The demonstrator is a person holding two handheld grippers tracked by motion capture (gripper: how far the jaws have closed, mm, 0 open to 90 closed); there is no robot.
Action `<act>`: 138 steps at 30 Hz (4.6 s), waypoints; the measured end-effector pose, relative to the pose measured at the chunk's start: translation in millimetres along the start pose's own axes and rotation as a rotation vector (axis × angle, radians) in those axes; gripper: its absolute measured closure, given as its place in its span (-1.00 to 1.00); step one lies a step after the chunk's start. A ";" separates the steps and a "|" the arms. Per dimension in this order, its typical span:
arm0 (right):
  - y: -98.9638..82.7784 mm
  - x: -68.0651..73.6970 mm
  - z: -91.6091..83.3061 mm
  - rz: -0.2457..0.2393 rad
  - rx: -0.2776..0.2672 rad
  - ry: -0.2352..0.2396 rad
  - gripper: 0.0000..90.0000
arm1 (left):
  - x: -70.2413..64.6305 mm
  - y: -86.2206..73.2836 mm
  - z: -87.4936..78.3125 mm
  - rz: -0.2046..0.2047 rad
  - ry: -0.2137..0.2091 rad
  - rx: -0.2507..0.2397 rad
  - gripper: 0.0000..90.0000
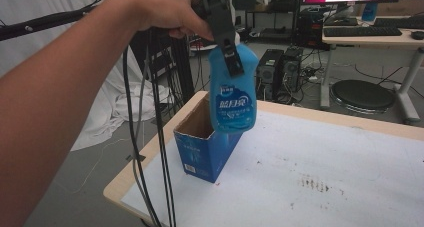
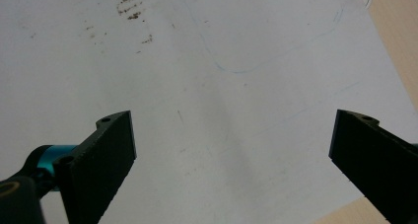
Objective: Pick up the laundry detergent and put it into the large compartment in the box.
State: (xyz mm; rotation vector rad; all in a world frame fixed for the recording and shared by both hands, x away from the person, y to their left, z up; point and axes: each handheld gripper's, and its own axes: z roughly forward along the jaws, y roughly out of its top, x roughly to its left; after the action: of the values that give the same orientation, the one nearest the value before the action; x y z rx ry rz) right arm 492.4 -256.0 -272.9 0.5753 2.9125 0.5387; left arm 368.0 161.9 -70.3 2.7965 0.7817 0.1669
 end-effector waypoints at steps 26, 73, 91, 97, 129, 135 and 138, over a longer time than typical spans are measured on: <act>-10.0 -4.1 2.7 0.025 0.037 -0.010 -0.94 | 63.0 -46.5 5.2 -0.001 0.059 0.016 -0.16; -23.5 -6.3 22.2 0.057 0.083 0.012 -0.94 | 94.6 -95.4 170.7 0.032 0.000 0.125 -0.16; -23.3 -6.2 29.2 0.057 0.093 0.021 -0.94 | 95.3 -99.6 192.0 0.030 -0.003 0.158 -0.17; -23.5 -5.1 29.2 0.058 0.092 0.022 -0.93 | 96.2 -101.3 192.1 0.018 -0.002 0.155 -0.17; -27.0 5.9 15.7 0.050 0.062 0.000 -0.94 | 57.7 -79.5 109.4 -0.010 0.039 0.015 -0.52; -28.2 9.2 10.7 0.050 0.044 -0.008 -0.94 | 36.8 -59.3 99.5 0.052 0.027 0.004 -0.52; -28.3 12.8 8.1 0.053 0.037 -0.010 -0.94 | 26.7 -45.1 101.6 0.067 0.011 -0.017 -0.52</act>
State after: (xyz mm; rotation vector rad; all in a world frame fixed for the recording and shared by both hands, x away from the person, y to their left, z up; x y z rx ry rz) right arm 472.5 -272.9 -291.5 0.6603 2.9106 0.4880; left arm 385.7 193.9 -178.7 2.8098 0.6858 0.1990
